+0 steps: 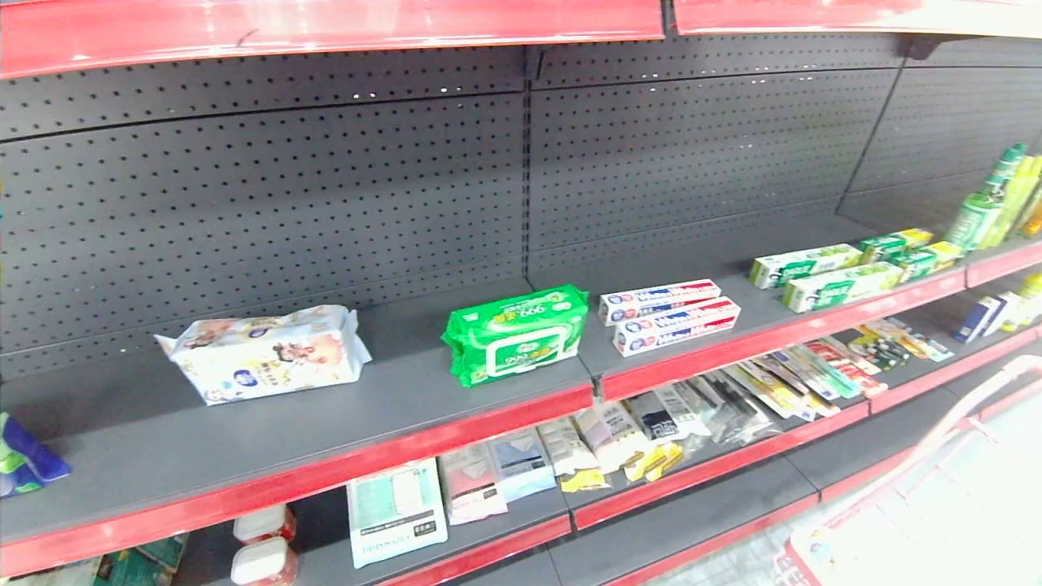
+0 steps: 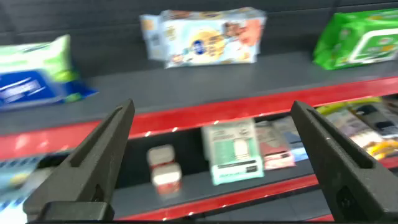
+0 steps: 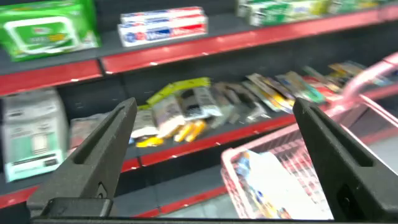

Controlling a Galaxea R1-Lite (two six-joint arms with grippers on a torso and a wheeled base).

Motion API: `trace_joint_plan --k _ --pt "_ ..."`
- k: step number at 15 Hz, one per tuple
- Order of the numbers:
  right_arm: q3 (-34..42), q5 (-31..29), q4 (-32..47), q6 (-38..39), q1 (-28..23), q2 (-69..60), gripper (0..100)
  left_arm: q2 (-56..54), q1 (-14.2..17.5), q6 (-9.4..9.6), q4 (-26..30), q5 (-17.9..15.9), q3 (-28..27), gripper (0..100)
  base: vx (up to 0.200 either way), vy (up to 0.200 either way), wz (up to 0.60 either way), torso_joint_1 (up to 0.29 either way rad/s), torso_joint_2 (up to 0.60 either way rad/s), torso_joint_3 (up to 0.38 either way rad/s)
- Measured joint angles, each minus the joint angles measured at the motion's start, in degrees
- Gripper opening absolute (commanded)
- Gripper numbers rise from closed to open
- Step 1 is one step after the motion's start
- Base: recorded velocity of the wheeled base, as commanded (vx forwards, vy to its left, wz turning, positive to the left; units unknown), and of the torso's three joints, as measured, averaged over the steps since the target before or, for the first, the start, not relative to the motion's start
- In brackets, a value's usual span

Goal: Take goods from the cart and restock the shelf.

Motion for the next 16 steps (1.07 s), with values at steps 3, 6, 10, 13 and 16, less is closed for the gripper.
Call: trace_joint_plan --k 3,6,10,13,16 --pt "0.0 0.0 0.0 0.0 0.0 0.0 100 0.0 0.0 0.02 0.0 -0.1 0.0 100 0.000 0.000 -0.60 0.002 0.00 0.002" --pt "0.0 0.0 0.0 0.0 0.0 0.0 100 0.0 0.0 0.00 0.0 0.0 0.0 100 0.000 0.000 -0.60 0.004 0.01 0.004" --pt "0.0 0.0 0.0 0.0 0.0 0.0 100 0.0 0.0 -0.04 0.0 0.0 0.0 100 0.000 0.000 -0.45 0.002 0.00 -0.001" --pt "0.0 0.0 0.1 -0.2 0.0 0.0 100 0.0 0.0 0.00 0.0 -0.1 0.0 100 0.000 0.000 0.00 0.000 0.00 0.000" --pt "0.0 1.3 0.0 -0.3 0.4 0.7 100 0.0 0.0 0.02 0.0 -0.1 0.0 100 0.000 0.000 0.00 0.000 0.00 0.000"
